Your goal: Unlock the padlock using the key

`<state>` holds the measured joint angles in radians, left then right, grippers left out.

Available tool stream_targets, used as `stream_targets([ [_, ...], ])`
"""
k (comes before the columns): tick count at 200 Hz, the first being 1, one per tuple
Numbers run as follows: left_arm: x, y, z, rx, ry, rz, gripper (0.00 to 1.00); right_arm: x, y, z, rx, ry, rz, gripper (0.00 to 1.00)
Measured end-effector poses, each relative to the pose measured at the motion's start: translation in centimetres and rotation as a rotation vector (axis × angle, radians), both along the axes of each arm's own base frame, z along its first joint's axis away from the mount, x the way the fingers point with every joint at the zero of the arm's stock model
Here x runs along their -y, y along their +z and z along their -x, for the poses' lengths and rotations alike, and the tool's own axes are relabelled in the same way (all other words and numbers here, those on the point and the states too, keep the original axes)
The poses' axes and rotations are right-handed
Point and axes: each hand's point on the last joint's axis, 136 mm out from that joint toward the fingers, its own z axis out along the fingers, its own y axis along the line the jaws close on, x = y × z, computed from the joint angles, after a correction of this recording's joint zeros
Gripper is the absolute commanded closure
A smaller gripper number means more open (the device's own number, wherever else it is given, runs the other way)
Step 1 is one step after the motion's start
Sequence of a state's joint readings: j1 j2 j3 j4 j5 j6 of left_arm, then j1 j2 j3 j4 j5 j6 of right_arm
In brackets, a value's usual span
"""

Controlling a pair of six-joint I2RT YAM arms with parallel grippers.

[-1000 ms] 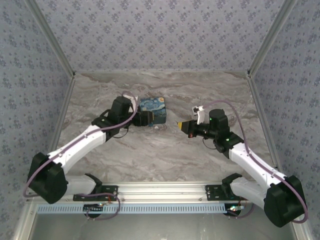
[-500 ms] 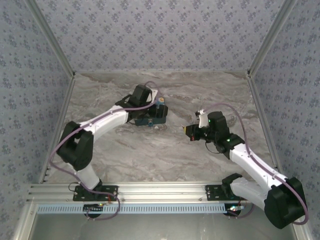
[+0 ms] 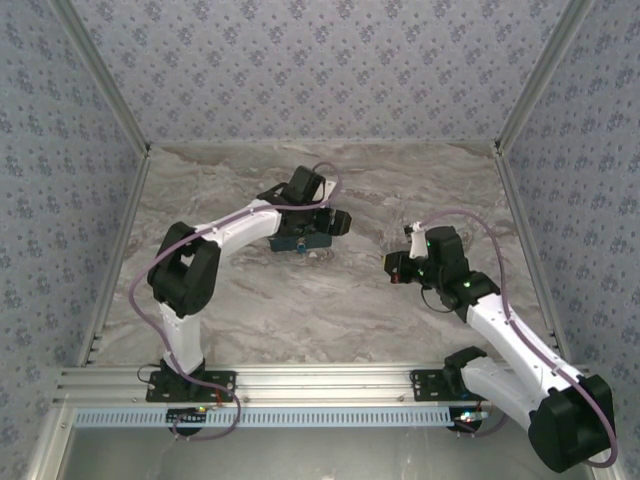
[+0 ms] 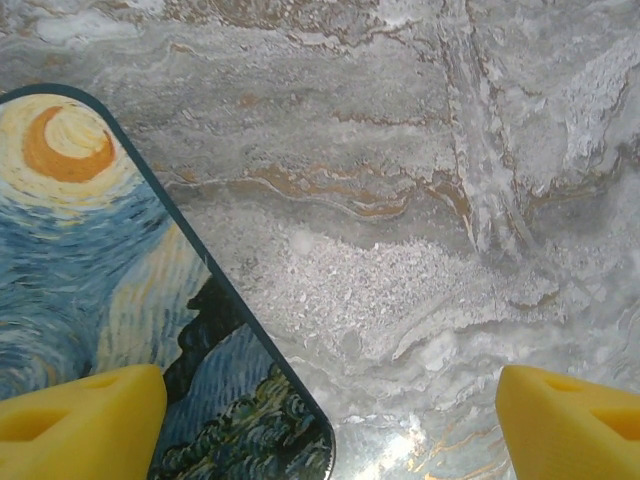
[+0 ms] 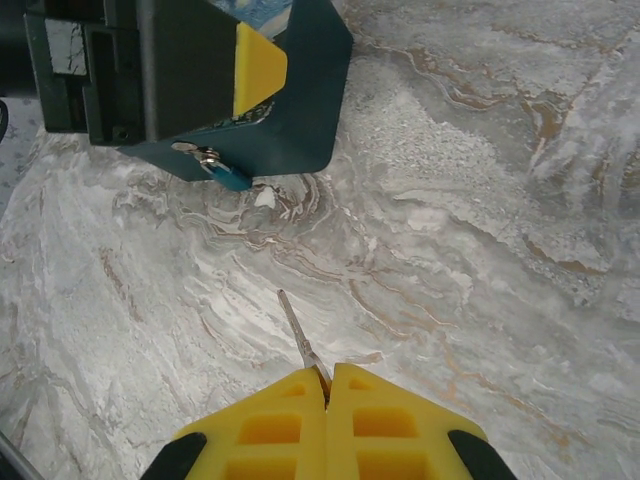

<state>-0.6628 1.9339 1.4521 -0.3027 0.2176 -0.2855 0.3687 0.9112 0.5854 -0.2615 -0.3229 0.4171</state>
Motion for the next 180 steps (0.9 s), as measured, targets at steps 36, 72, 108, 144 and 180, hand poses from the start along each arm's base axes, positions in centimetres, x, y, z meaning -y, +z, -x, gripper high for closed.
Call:
stream_targets([
  [36, 0.9, -0.3, 1.2, 0.005, -0.026, -0.006, 0.14, 1.0, -0.2, -0.3, -0.013, -0.037, 0.006, 1.00],
  [72, 1.4, -0.4, 3.1, 0.017, -0.048, -0.006, 0.14, 2.3, -0.5, -0.7, -0.030, -0.084, 0.008, 1.00],
  [108, 2.1, -0.3, 5.7, 0.013, -0.065, -0.010, 0.13, 3.1, -0.8, -0.9, -0.047, -0.112, 0.008, 1.00],
  [144, 3.1, -0.3, 8.2, -0.003, -0.072, 0.010, 0.13, 4.1, -1.1, -1.0, -0.067, -0.149, 0.007, 1.00],
  [180, 4.5, -0.1, 10.6, -0.023, -0.083, 0.034, 0.13, 6.0, -1.7, -1.1, -0.107, -0.216, 0.006, 1.00],
])
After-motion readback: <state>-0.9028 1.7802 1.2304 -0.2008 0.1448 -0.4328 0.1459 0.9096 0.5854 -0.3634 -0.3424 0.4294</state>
